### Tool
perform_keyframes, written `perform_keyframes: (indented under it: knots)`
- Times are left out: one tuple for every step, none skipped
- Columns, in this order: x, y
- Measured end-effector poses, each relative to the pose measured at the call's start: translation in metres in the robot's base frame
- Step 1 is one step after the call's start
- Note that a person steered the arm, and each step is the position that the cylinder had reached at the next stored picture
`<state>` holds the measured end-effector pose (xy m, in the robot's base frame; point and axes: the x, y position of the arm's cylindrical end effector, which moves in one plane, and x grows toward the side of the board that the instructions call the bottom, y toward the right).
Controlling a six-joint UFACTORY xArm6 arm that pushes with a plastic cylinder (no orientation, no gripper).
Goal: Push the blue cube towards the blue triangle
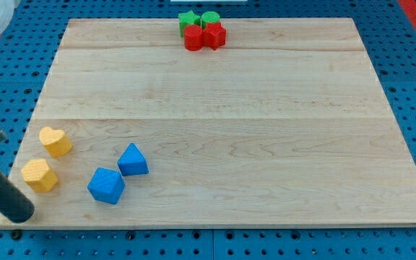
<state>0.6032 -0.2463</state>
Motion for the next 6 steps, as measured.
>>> perform_keyframes:
  knots:
    - [-0.023, 0.0]
    - [-0.042, 0.0]
    - [-0.044, 0.001]
    - [-0.003, 0.019]
    - [0.015, 0.049]
    - [0.01, 0.082]
